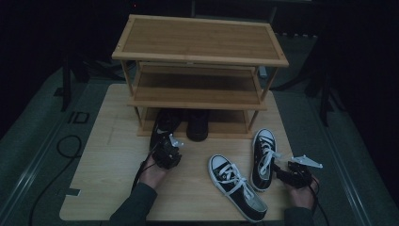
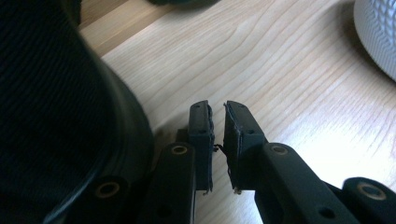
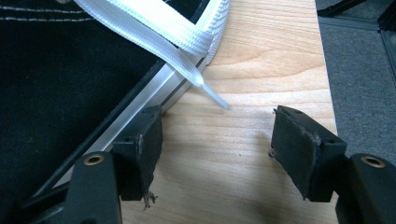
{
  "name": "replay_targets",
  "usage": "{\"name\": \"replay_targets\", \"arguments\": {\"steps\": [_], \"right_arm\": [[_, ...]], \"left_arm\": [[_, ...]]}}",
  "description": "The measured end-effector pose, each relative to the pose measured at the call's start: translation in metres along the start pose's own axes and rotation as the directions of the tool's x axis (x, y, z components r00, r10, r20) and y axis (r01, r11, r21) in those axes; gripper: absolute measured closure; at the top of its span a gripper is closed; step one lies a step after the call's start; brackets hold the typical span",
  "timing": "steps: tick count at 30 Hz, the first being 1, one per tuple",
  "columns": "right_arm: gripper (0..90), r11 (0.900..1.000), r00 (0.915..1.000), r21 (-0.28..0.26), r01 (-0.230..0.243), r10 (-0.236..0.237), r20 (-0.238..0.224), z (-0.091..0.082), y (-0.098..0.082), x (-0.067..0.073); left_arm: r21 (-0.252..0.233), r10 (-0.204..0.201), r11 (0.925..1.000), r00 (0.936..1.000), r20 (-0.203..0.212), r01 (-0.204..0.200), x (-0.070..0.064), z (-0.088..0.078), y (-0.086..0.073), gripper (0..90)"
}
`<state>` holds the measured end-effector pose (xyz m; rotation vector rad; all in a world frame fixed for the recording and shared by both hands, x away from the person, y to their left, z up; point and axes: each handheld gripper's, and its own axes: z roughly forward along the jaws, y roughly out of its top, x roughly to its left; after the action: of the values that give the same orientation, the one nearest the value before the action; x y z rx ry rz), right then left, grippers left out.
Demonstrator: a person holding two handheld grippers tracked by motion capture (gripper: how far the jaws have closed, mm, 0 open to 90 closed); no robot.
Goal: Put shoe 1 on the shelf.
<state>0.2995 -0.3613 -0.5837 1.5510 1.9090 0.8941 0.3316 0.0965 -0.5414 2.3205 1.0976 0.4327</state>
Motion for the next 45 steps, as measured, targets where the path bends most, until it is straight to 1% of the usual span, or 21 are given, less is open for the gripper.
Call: {"name": "replay_targets", "arguments": {"steps": [3,7,10,14,16,23,28,31,33,34,38,45], "right_arm": [[33.3,1.000,1.0000,0.000,0.000,0.000,0.001,0.000,0.000,0.000],[33.3,1.000,1.0000,0.000,-0.001,0.001,0.002,0.000,0.000,0.000],[33.3,1.000,1.0000,0.000,-0.002,0.002,0.002,0.000,0.000,0.000],[33.5,1.000,1.0000,0.001,-0.003,0.003,0.004,0.000,0.000,0.001],[35.5,1.000,1.0000,-0.001,0.002,-0.002,0.001,0.000,0.000,0.001],[41.8,1.000,0.9997,-0.008,0.019,-0.019,-0.015,-0.001,-0.001,0.002],[42.4,1.000,0.9996,-0.009,0.021,-0.021,-0.018,-0.001,-0.001,0.002],[42.4,1.000,0.9996,-0.009,0.020,-0.020,-0.019,-0.001,-0.001,0.002],[42.5,1.000,0.9996,-0.009,0.020,-0.020,-0.019,-0.001,-0.001,0.002],[42.5,1.000,0.9996,-0.009,0.020,-0.020,-0.019,-0.001,-0.001,0.002],[42.4,1.000,0.9996,-0.009,0.019,-0.019,-0.019,-0.001,-0.001,0.002],[42.4,1.000,0.9997,-0.009,0.017,-0.017,-0.018,-0.001,-0.001,0.002]], "left_arm": [[-0.006,-0.014,0.9999,0.9999,-0.001,0.014,0.003,-0.003,-0.006,80.2],[-0.004,-0.018,0.9998,0.9998,-0.010,0.018,0.006,-0.007,-0.011,80.2],[-0.016,-0.033,0.9993,0.9992,-0.023,0.033,0.010,-0.014,-0.019,79.9],[-0.023,-0.044,0.9988,0.9985,-0.032,0.044,0.013,-0.020,-0.024,79.5],[-0.023,-0.048,0.9986,0.9980,-0.042,0.047,0.015,-0.023,-0.028,79.4],[-0.019,-0.063,0.9979,0.9961,-0.062,0.062,0.021,-0.027,-0.036,79.2],[-0.002,-0.070,0.9976,0.9952,-0.069,0.070,0.025,-0.026,-0.041,79.2],[0.004,-0.075,0.9971,0.9950,-0.065,0.076,0.026,-0.025,-0.043,79.2],[0.010,-0.079,0.9968,0.9943,-0.072,0.079,0.027,-0.024,-0.045,79.2],[0.023,-0.080,0.9963,0.9934,-0.082,0.083,0.028,-0.023,-0.047,79.1],[0.034,-0.090,0.9950,0.9913,-0.095,0.094,0.032,-0.022,-0.049,79.0],[0.042,-0.107,0.9927,0.9875,-0.116,0.113,0.038,-0.018,-0.050,78.6]]}}
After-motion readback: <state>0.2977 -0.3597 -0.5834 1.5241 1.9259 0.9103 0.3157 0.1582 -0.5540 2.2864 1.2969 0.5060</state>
